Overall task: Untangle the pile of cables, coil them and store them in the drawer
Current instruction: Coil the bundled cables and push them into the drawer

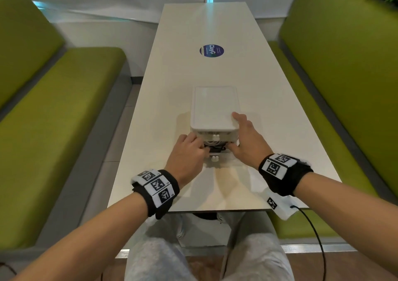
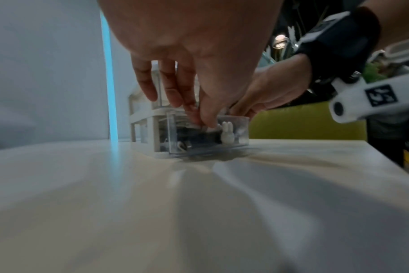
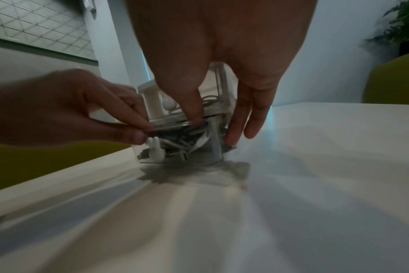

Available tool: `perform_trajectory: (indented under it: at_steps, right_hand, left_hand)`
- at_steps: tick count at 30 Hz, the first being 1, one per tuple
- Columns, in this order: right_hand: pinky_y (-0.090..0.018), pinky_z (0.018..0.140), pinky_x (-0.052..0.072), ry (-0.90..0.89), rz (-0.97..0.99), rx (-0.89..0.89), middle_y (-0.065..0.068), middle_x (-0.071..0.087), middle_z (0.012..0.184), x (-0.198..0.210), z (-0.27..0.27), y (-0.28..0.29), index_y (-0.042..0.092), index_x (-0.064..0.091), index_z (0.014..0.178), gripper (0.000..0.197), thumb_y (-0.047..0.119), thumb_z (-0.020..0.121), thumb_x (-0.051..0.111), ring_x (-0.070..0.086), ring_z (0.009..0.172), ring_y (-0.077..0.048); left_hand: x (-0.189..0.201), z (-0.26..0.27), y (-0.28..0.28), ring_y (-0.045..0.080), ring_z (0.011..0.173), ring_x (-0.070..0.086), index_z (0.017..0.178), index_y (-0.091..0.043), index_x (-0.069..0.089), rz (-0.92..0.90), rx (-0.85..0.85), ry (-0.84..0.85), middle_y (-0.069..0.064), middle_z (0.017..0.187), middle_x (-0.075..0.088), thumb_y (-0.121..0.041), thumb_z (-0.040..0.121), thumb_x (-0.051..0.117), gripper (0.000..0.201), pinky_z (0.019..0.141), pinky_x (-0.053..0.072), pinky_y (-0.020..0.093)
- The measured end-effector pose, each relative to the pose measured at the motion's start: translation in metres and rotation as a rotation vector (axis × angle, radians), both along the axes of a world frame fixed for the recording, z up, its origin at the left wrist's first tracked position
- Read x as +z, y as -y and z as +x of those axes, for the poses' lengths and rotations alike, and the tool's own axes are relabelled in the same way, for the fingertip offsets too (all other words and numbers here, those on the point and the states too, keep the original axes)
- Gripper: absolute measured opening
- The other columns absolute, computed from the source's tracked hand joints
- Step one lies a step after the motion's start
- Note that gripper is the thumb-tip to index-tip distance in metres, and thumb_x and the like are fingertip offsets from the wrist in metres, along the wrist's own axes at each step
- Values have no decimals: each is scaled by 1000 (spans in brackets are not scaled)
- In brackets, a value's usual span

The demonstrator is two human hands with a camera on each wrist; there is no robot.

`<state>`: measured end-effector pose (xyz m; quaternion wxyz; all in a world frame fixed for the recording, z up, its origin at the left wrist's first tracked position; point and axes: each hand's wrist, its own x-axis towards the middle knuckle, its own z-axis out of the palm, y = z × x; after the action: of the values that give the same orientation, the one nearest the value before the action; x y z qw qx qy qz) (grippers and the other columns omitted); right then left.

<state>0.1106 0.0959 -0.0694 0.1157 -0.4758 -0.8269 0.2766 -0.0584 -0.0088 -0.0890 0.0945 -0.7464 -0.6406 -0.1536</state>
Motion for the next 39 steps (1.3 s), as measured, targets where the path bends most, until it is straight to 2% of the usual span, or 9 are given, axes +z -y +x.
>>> perform_trajectory:
  at_steps: [4, 9, 13, 15, 19, 23, 31, 35, 39]
  right_hand:
    - [-43, 78, 53, 90, 7, 84, -14, 41, 137, 7, 7, 4, 30, 3, 150, 93, 38, 85, 69, 64, 79, -26]
    - [-44, 84, 52, 87, -38, 109, -12, 36, 144, 7, 11, 4, 39, -4, 148, 107, 50, 76, 74, 63, 92, -27]
    - [-44, 81, 54, 91, -30, 124, -12, 31, 149, 2, 12, 5, 42, -9, 148, 117, 49, 72, 79, 63, 92, -28]
    - [-43, 81, 53, 79, -9, 123, -12, 36, 147, 1, 12, 4, 40, -6, 149, 116, 54, 71, 79, 62, 93, -28]
    - [-41, 83, 51, 34, -1, 74, -12, 45, 139, -2, 9, 0, 39, 5, 147, 105, 46, 73, 80, 63, 93, -28]
    - [-45, 87, 50, -19, 25, -14, -11, 46, 137, -7, 3, 2, 34, 15, 145, 93, 27, 78, 78, 60, 105, -36]
    - [-28, 79, 52, -160, -143, 154, -1, 42, 139, 1, 25, -9, 43, 15, 147, 82, 18, 89, 68, 68, 80, -20]
    - [-28, 77, 47, -177, -112, 101, 0, 46, 137, 0, 19, -8, 36, 22, 146, 76, 28, 88, 70, 66, 81, -19]
    - [-43, 89, 51, -140, -70, 34, -11, 43, 135, -3, 8, 1, 31, 19, 148, 83, 38, 84, 72, 61, 98, -28]
  left_hand:
    - [8, -14, 3, 22, 76, 52, 84, -22, 78, -76, 59, 271, -3, 76, 69, -30, 85, 65, 16, 65, 37, 29]
    - [18, -28, 10, 5, 72, 53, 84, -30, 69, -102, 317, 589, -11, 82, 61, -38, 78, 77, 12, 68, 42, 25]
    - [20, -32, 6, 10, 96, 58, 135, -24, 38, -311, 377, 716, -7, 134, 43, -35, 60, 91, 92, 77, 45, 26]
    - [21, -30, 1, 13, 108, 57, 148, -33, 20, -373, 296, 757, -10, 144, 39, -29, 55, 93, 118, 86, 48, 31]
    - [21, -23, -9, 15, 95, 65, 141, -29, 30, -345, 296, 708, -6, 124, 63, -25, 64, 88, 97, 85, 52, 34]
    - [20, -20, -12, 17, 84, 68, 129, -21, 39, -290, 336, 650, -3, 118, 65, -27, 71, 82, 73, 83, 52, 38]
    - [26, -1, -13, 21, 102, 61, 128, -18, 37, -271, 395, 697, -2, 122, 57, -68, 74, 67, 80, 80, 51, 35]
    - [26, 6, -18, 31, 103, 61, 127, -12, 33, -291, 457, 644, 5, 128, 52, -69, 75, 66, 84, 77, 49, 37]
    - [22, 4, -18, 34, 103, 60, 125, -12, 35, -271, 468, 647, 5, 124, 52, -55, 75, 75, 77, 79, 49, 40]
